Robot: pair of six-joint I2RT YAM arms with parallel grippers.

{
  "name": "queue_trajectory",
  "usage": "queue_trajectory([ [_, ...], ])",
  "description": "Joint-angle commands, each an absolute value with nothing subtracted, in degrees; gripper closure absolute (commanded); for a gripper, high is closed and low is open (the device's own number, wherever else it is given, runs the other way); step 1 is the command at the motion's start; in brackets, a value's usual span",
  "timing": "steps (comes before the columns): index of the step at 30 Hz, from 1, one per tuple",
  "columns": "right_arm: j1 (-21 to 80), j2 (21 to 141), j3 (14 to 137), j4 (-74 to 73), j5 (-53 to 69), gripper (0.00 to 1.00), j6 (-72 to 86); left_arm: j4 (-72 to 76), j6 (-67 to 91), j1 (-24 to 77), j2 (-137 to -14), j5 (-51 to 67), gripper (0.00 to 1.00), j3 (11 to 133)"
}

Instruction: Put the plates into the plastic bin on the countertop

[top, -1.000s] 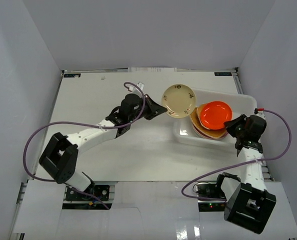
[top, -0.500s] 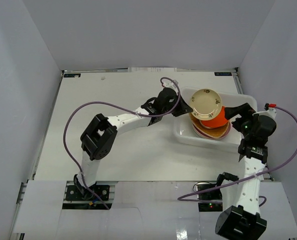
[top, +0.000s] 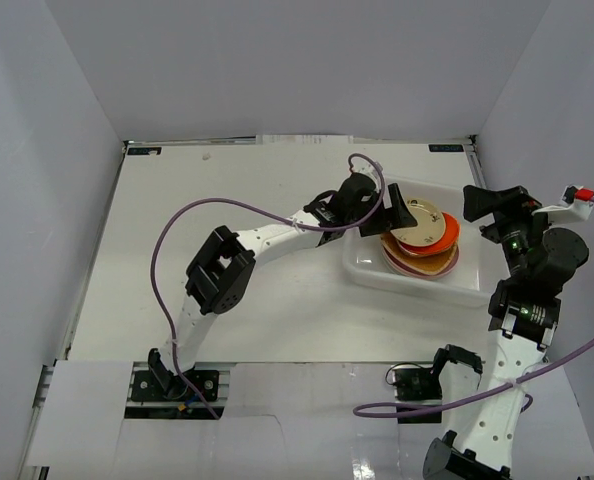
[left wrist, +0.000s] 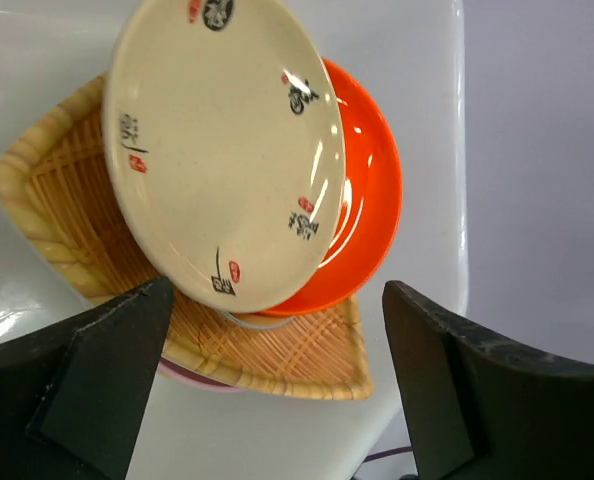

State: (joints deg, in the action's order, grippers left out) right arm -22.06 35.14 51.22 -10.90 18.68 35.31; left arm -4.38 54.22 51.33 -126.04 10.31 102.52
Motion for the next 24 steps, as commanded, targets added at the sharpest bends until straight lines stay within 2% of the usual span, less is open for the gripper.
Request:
queue_trajectory([
  [1, -22.1, 35.1, 52.1, -12.5, 23.8, 0.09, 35.9, -8.1, 50.3, 52.3, -122.2, 9.8, 0.02, 105.5],
  [7, -22.1, 34.5, 55.3, -13.9, 27.2, 0.08, 35.8, -11.2, 42.8, 52.6, -115.6, 3.4, 0.02, 103.6],
  [10, -22.1, 33.6, 56.3, -13.9, 29.5, 0.02, 35.9, -10.6, 38.2, 52.6, -108.7, 0.6, 0.02, 98.6],
  [11, -22.1, 33.3, 56.4, -13.1, 30.1, 0.10, 36.2, -10.1, 36.8, 52.6, -104.7, -1.1, 0.02, 97.0],
  [16, -21.6, 33.9, 58.7, -11.5, 40.1, 0.10, 38.4, -9.3, 28.2, 52.7, -90.3, -1.4, 0.02, 88.9],
  [18, -20.9, 33.8, 57.0, -6.9, 45.8, 0.10, 41.6, -9.7, 26.6, 52.8, -81.1, -0.5, 0.02, 82.9],
  [21, -19.6, 32.4, 52.2, 12.5, 57.3, 0.10, 55.8, -10.6, 24.6, 52.8, -67.5, -0.7, 0.02, 73.2],
  [22, -19.6, 31.8, 48.7, 22.9, 58.6, 0.10, 63.5, -10.6, 24.8, 52.8, -63.9, -1.5, 0.02, 70.4],
  [24, -19.4, 31.6, 46.4, 29.0, 59.7, 0.10, 67.3, -10.8, 25.4, 52.7, -57.1, -3.1, 0.02, 62.6],
])
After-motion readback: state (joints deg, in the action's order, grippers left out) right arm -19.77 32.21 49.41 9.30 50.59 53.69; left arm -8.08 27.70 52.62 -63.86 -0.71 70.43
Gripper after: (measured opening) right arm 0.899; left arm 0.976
